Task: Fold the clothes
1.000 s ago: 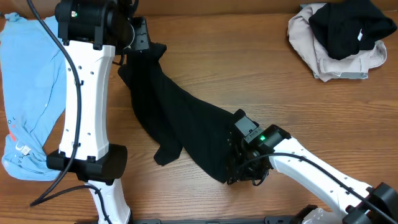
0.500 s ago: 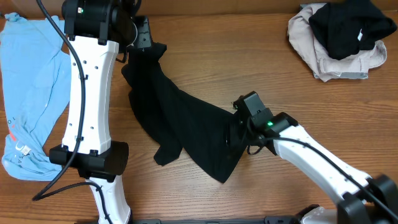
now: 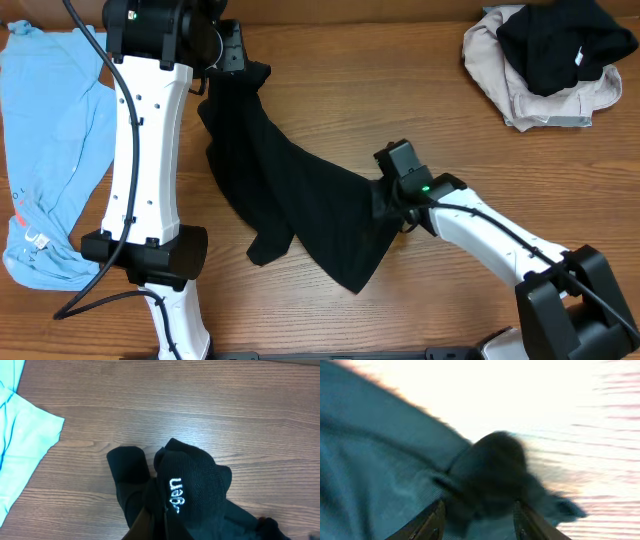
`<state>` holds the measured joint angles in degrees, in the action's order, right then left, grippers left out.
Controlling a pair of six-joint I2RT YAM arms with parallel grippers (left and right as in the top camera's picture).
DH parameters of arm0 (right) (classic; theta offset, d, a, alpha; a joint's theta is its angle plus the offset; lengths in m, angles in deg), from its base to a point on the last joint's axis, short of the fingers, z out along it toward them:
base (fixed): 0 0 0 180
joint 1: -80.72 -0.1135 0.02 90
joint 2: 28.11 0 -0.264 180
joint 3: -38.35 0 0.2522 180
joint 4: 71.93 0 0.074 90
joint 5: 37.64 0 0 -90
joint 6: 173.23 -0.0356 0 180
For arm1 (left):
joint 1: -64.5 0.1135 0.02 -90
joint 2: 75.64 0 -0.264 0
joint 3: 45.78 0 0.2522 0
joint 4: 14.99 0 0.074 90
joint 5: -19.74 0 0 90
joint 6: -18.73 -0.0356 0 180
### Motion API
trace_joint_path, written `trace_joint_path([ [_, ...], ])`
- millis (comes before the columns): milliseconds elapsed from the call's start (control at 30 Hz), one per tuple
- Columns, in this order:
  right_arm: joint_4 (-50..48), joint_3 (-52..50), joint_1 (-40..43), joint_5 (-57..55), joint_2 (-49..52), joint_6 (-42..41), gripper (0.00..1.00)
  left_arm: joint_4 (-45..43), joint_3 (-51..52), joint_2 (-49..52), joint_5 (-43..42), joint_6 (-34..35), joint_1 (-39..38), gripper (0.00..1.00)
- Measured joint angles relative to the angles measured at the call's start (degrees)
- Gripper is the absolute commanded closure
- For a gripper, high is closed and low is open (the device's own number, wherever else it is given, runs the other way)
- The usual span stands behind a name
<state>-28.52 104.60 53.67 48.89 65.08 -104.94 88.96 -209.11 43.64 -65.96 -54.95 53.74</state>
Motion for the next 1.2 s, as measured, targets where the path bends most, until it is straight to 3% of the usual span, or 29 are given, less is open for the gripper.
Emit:
trace_joint_path([
  [233, -4.13, 0.02, 1.46, 2.19, 0.15, 0.44, 0.54, 0.04, 0.0, 0.0, 0.02, 0.0, 0.0, 0.96],
  [767, -2.95, 0.02, 1.46, 5.09, 4.61, 0.72, 0.62, 0.02, 0.0, 0.0, 0.02, 0.0, 0.0, 0.96],
  [900, -0.46, 1.14, 1.46, 5.64, 4.57, 0.87, 0.72, 0.02, 0.0, 0.0, 0.02, 0.0, 0.0, 0.96],
  [1033, 1.33, 3.26, 1.46, 5.92, 3.78, 1.03, 0.91, 0.0, 0.0, 0.0, 0.02, 0.0, 0.0, 0.96],
  [1200, 2.16, 4.33, 1.46, 6.6, 2.6, 0.81, 0.96, 0.11, 0.0, 0.0, 0.02, 0.0, 0.0, 0.96],
])
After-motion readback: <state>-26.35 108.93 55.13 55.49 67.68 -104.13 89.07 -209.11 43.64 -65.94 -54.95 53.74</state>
